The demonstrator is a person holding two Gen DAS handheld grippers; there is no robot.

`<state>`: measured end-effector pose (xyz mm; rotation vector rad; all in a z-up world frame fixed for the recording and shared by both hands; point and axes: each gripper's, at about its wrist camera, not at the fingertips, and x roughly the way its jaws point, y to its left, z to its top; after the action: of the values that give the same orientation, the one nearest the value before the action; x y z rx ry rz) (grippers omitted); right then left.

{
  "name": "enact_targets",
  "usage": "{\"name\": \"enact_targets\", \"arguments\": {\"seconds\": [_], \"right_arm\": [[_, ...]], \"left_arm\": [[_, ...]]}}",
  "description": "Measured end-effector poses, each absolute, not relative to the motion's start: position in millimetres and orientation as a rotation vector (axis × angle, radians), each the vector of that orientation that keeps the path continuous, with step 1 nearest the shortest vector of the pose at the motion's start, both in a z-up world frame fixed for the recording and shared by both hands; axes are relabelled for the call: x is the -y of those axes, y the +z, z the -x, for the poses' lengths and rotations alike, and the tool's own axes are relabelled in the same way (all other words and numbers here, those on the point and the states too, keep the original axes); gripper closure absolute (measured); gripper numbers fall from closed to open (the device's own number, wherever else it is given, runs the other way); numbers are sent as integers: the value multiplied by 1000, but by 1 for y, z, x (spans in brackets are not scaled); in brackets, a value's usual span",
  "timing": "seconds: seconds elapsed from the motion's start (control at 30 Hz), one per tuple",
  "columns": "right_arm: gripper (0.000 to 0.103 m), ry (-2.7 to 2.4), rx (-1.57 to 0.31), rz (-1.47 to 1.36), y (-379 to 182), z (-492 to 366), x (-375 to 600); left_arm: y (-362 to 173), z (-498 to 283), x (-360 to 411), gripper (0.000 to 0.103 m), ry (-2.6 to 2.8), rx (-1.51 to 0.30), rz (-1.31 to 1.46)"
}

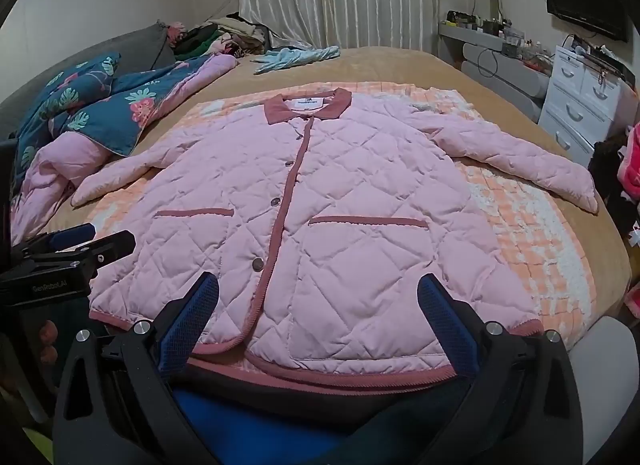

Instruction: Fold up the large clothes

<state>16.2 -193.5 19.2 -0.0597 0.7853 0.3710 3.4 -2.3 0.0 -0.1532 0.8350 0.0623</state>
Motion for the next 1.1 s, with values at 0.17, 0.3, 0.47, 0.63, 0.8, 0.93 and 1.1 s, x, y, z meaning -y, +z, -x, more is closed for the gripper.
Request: {"name": "enact_targets", "arguments": {"seconds": [0.17, 0.3, 0.47, 0.63, 0.8, 0.93, 1.1], "right_arm": [[4, 371, -788, 61, 21, -17, 193], [4, 369, -787, 63, 21, -17, 192], [4, 369, -786, 65, 20, -17, 193], [4, 369, -785, 65, 20, -17, 193], [4, 369, -786, 67, 20, -17, 193], [4, 367, -789, 70, 20, -18, 191], [4, 368, -787, 71, 20, -17, 191]], "left_arm": [[4, -1, 3, 8, 64, -835, 155], [4, 1, 1, 8, 65, -832, 155], [6, 1, 1, 8, 63, -833, 155], [7, 1, 1, 8, 59, -832, 156], [8, 1, 1, 8, 57, -832, 158], [8, 1, 1, 8, 57, -832, 155], [7, 1, 1, 8, 57, -831, 158]]}}
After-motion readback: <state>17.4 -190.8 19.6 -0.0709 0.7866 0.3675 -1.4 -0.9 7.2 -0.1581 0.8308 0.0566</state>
